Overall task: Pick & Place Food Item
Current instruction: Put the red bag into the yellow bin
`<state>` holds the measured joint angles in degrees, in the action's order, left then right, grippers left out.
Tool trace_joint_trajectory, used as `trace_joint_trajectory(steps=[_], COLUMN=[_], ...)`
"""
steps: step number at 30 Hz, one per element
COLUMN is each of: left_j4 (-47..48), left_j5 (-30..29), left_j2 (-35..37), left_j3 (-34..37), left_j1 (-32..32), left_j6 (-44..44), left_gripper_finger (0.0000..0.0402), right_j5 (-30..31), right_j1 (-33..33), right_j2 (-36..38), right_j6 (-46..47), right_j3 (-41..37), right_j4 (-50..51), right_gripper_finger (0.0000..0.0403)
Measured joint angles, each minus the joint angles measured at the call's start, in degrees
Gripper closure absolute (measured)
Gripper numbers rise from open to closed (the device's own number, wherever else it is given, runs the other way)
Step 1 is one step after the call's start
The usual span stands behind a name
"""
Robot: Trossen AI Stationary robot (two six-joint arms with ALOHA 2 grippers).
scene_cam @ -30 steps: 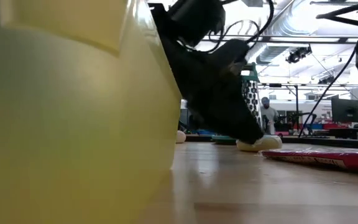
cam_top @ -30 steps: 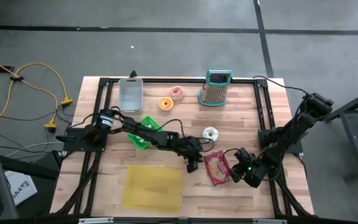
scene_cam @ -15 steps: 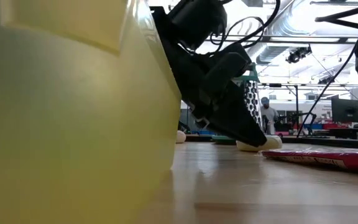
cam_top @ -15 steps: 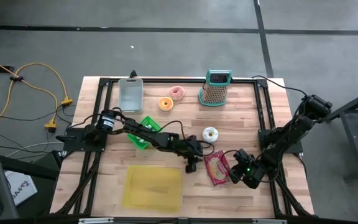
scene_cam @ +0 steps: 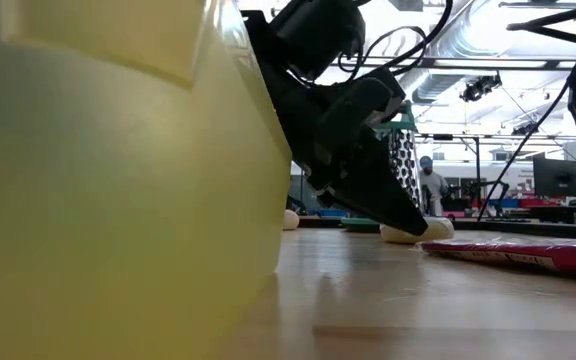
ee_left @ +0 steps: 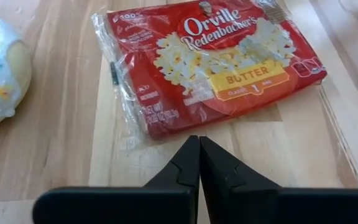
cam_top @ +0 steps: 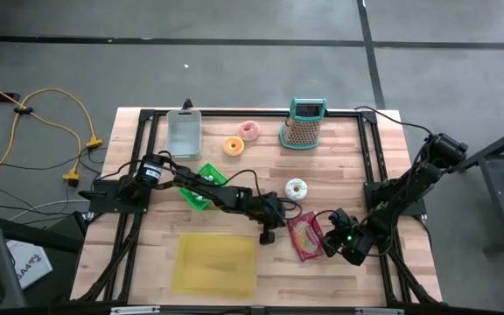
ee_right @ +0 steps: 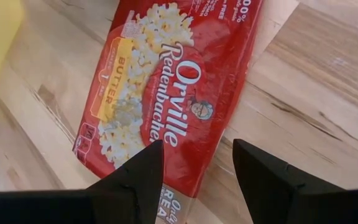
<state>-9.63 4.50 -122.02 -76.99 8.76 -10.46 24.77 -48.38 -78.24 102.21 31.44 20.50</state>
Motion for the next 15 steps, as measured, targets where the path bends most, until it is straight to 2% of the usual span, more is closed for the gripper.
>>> trace_joint_trajectory(steps=[15], left_j4=[0.88], left_j5=[0.15], left_j2=[-1.20], left_j3=[0.00], left_j1=[-1.62], left_j6=[-0.07], left_gripper_finger=[0.0401], right_j5=[-2.71], right_j1=[0.00], right_j2=[0.00], right_j6=[4.20], right_j3=[0.00], right_j4=[-0.21], right_gripper_finger=[0.0224])
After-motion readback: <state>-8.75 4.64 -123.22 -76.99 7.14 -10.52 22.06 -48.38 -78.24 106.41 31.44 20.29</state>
